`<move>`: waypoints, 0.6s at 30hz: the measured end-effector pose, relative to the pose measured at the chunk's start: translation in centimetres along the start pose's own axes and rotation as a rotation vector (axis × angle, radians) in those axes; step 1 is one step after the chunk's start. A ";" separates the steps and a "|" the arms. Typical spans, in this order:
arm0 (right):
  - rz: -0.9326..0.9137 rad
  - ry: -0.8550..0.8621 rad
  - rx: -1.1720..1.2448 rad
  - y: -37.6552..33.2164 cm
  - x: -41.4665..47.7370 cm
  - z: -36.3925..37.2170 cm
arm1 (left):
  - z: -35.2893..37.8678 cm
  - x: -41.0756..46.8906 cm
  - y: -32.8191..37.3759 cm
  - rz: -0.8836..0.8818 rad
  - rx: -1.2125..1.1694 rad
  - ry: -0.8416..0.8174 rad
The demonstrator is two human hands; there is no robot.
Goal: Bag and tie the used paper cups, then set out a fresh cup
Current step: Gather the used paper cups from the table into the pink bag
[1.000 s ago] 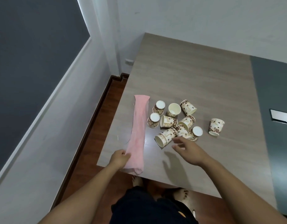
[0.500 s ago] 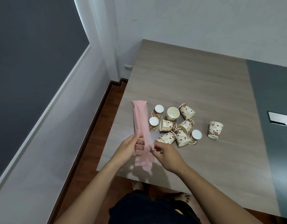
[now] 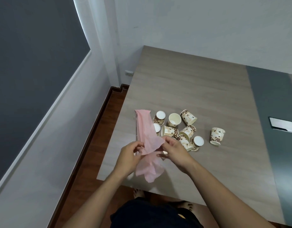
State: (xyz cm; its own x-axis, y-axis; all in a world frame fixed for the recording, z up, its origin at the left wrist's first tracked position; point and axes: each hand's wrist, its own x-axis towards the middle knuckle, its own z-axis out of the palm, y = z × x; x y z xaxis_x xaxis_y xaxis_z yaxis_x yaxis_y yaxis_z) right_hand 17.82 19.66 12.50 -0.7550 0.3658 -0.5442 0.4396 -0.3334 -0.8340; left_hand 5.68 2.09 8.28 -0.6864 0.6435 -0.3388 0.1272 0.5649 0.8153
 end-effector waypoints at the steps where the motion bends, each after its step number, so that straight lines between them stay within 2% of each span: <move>1: -0.018 0.062 -0.011 -0.4 0.2 -0.3 | -0.4 0.2 -0.1 0.011 0.057 0.054; 5: -0.076 0.385 -0.077 -1.6 0.9 -2.7 | -3.6 1.2 -0.8 0.033 0.148 0.253; 7: -0.108 0.481 -0.127 -1.6 1.1 -3.9 | -5.1 1.5 -1.4 0.040 0.226 0.310; 12: -0.117 0.527 -0.193 -0.7 2.0 -5.1 | -6.2 1.7 -1.1 0.041 0.385 0.381; 18: -0.061 0.561 -0.257 0.4 3.9 -6.8 | -5.4 1.6 2.9 0.145 0.103 0.630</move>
State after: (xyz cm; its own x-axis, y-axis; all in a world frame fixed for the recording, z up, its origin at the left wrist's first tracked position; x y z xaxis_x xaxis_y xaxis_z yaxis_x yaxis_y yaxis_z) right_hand 18.37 26.87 9.49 -0.4419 0.8022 -0.4016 0.5597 -0.1033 -0.8222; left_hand 1.13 1.97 12.63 -0.9413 0.3089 0.1363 0.2963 0.5624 0.7719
